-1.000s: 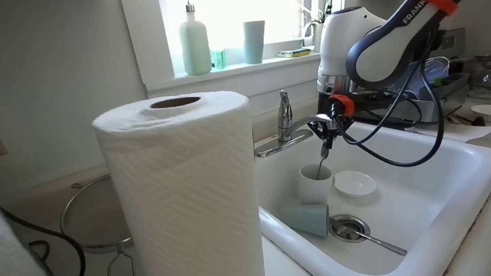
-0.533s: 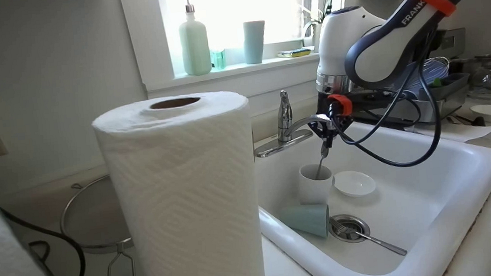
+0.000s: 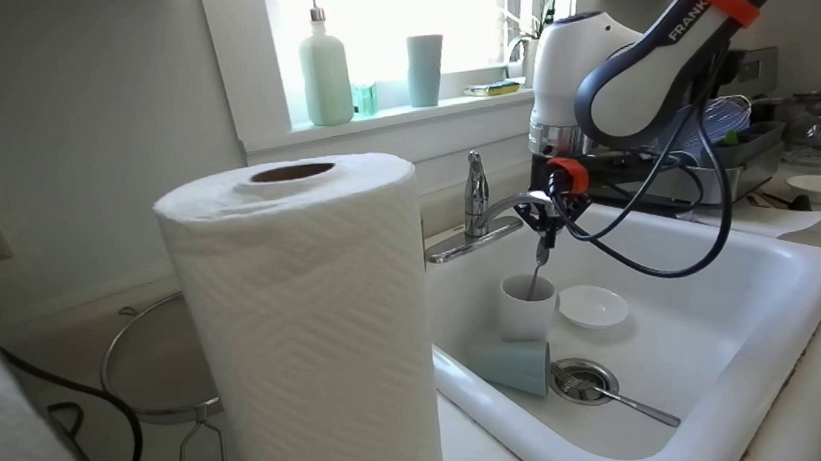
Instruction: Pick up the silver spoon from the dish rack and put it in the white mug in the sink
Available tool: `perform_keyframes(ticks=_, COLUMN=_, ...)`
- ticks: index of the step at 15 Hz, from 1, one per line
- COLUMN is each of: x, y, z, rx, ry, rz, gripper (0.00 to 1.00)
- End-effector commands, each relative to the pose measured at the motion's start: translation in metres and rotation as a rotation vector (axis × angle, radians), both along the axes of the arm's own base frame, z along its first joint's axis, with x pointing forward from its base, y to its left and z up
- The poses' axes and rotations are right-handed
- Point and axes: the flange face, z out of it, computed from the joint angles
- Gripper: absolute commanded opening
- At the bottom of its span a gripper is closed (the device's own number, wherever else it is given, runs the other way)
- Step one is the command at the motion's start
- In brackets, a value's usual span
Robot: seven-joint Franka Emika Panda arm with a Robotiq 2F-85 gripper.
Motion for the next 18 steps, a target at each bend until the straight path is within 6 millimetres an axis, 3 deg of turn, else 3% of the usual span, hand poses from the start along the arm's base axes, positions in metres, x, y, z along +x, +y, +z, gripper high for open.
perform_keyframes(ticks=1, x=0.0038, y=0.0196, z=-0.0193, rx=0.067, ry=0.021, rz=-0.01, gripper=0.01)
perform_keyframes(ticks=6, x=0.0057, y=0.023, z=-0.014, rx=0.137, ry=0.039, rz=-0.029, gripper=0.01)
perform_keyframes(ticks=11, x=0.0069, y=0.0282, z=-0.0221, rx=0.188, ry=0.06, rz=-0.022, gripper=0.01)
perform_keyframes(ticks=18, x=0.0101, y=0.021, z=-0.0208, rx=0.159, ry=0.054, rz=-0.029, gripper=0.01)
